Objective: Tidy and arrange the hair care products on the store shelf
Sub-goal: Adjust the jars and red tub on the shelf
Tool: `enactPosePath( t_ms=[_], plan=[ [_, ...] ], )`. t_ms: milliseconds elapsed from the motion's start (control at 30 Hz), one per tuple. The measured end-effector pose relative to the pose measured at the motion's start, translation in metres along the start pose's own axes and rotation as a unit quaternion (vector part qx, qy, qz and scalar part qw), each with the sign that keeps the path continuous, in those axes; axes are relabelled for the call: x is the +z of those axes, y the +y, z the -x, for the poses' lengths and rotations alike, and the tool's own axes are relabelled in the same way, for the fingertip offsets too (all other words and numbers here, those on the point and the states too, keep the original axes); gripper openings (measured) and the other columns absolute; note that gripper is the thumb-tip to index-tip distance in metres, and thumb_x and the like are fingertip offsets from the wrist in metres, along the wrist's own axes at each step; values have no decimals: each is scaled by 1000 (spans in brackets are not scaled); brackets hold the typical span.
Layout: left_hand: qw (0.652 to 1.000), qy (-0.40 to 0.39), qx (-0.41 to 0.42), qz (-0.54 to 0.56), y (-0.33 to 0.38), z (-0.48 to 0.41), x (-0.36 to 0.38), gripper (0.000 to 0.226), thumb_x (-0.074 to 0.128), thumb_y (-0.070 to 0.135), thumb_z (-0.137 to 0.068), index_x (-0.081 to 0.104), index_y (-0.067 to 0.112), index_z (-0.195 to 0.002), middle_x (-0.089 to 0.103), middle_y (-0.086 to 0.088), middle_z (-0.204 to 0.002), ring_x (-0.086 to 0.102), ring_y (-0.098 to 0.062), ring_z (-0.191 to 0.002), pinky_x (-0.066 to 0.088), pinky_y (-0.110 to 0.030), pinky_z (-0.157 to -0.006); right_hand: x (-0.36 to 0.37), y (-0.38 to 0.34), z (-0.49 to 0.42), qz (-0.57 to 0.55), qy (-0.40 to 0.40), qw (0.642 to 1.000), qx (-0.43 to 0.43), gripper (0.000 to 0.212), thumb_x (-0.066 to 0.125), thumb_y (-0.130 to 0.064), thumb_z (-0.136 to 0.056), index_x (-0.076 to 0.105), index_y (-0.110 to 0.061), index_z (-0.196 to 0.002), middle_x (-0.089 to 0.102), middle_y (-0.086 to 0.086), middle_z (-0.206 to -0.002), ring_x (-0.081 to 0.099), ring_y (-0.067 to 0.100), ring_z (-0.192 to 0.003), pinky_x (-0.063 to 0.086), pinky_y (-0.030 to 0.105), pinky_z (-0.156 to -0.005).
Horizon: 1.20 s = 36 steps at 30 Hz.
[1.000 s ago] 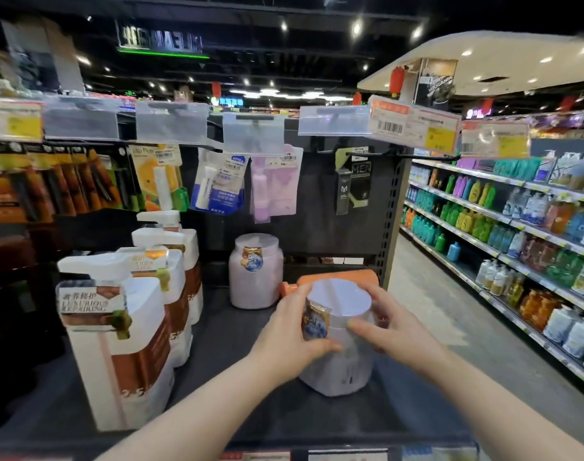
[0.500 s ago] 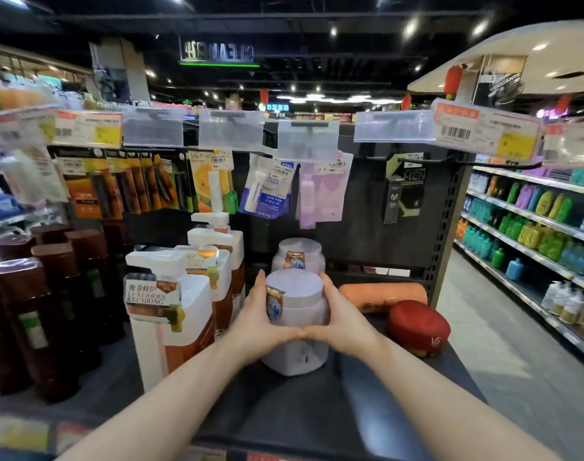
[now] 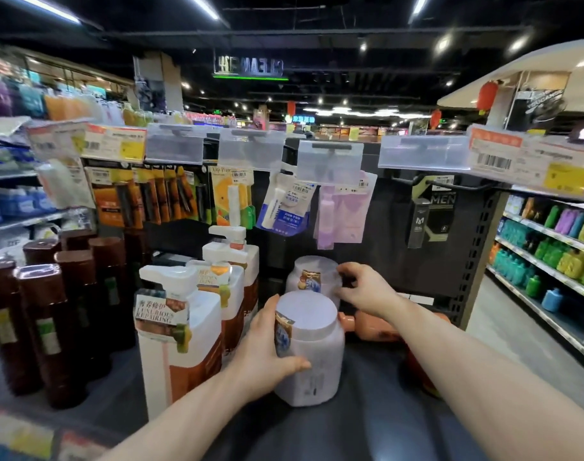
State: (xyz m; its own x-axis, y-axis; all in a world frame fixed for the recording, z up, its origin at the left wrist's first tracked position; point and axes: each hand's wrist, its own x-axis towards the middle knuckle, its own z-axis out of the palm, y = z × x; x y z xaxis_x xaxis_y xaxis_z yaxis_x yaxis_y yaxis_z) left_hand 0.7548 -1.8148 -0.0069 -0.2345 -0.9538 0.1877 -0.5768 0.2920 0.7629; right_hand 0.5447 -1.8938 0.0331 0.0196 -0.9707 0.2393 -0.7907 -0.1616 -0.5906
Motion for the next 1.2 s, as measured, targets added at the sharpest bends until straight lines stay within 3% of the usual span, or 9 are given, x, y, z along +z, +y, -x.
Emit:
enactPosePath(
  t_ms=[133,200,333,400,500,600,733,1033,1200],
  plan=[
    [999,-9,-32,-13,-1,-1,-1,114,77,38,-67,-7,36,-145,7,11,-156,9,-13,-144,14,-35,-116,11,-5,-32,66,-41,997,6,85,76,-33,-74,30,-15,-143,34,14,-145,41,29,-130,38,36,-106],
    [999,-14,-42,-13,1,-3,-1,114,77,38,-68,-8,37,-144,6,12,-156,7,-13,-144,12,-35,-116,15,-4,-47,48,-65,997,13,97,79,-38,-69,24,-18,-146,30,13,-149,35,30,-135,34,39,-111],
    [998,-23,-52,-16,3,-6,-3,113,76,38,-69,-8,37,-144,4,14,-155,6,-11,-144,11,-33,-116,18,2,-62,-60,-131,989,22,93,82,-28,-67,30,-17,-143,37,8,-145,41,25,-131,36,39,-111],
    [998,-24,-48,-19,1,-6,-3,113,76,38,-69,-8,37,-144,3,14,-156,5,-11,-144,11,-32,-116,19,7,-63,-61,-127,990,23,87,82,-29,-66,38,-18,-140,38,8,-143,43,26,-129,36,36,-110],
    [999,-11,-29,-20,-4,-6,-1,114,77,39,-68,-6,34,-145,6,11,-156,7,-9,-143,11,-26,-113,24,7,-58,13,-65,998,22,82,81,-42,-64,46,-24,-135,43,13,-136,46,27,-124,35,31,-106],
    [999,-3,-27,-18,-4,-5,0,114,77,39,-67,-5,34,-146,8,10,-155,8,-10,-143,12,-26,-113,31,1,-47,67,-26,997,42,90,75,-61,-58,43,-28,-135,45,13,-133,44,33,-124,38,37,-105],
    [999,-1,-28,-22,0,-3,-1,113,77,38,-68,-4,31,-146,8,8,-156,7,-12,-144,12,-28,-114,22,-4,-42,67,-63,993,71,109,64,-77,-42,40,-30,-138,46,11,-137,43,30,-128,39,37,-108],
    [999,-11,-24,-32,-3,-6,-1,114,77,42,-66,-4,33,-145,11,7,-155,11,-14,-143,17,-32,-114,19,-7,-28,50,-49,996,47,80,70,-53,-71,40,-29,-141,53,15,-130,55,29,-115,48,36,-97],
    [1000,9,-19,-16,-10,-5,2,117,77,41,-66,-7,32,-146,7,8,-157,7,-13,-144,15,-35,-117,-6,-5,-1,-4,-63,998,0,62,67,-30,-83,44,-13,-138,52,8,-137,51,22,-124,39,26,-102]
  ],
)
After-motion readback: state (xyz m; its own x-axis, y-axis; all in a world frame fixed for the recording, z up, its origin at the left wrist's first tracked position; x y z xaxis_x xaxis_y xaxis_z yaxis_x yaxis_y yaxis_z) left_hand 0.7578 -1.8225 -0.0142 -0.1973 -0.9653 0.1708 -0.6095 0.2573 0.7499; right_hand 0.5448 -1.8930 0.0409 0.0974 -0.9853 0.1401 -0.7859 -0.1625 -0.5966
